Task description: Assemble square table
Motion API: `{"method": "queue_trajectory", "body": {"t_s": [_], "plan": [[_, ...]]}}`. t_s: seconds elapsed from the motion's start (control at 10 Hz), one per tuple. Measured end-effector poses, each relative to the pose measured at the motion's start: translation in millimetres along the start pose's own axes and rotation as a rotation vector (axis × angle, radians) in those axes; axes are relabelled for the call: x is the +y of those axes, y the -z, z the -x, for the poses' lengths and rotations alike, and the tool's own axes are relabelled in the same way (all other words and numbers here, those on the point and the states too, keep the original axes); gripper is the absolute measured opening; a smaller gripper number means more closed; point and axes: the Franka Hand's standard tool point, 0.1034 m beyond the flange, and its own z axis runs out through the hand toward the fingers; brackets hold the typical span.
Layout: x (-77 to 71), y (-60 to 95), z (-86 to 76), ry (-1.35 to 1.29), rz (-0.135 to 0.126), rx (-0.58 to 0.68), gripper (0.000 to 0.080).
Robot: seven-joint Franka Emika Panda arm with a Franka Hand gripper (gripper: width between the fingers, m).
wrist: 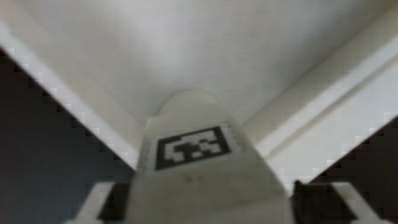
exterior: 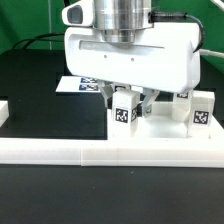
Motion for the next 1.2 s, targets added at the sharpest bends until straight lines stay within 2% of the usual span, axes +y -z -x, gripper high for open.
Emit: {"method": "queue_trajectory", "body": {"t_s": [0.1, 0.4, 0.6, 0.7, 0.9, 1.2], "plan": [[0.9, -0.2, -0.2, -0.054, 0.001, -0.001, 0.0289], [1.6, 0.1, -0.9, -0.358, 0.002, 0.002, 0.029], [1.8, -0.4, 0.1, -0.784, 0.009, 0.011, 0.029], [2.4, -0.5, -0.4, -1.016, -0.002, -0.008, 0.029], [2.5, -0.2, -0.8, -1.113, -0.009, -0.02, 0.029], [4.7, -0.2, -0.8, -1.228, -0.003, -0.015, 0.0294]]}}
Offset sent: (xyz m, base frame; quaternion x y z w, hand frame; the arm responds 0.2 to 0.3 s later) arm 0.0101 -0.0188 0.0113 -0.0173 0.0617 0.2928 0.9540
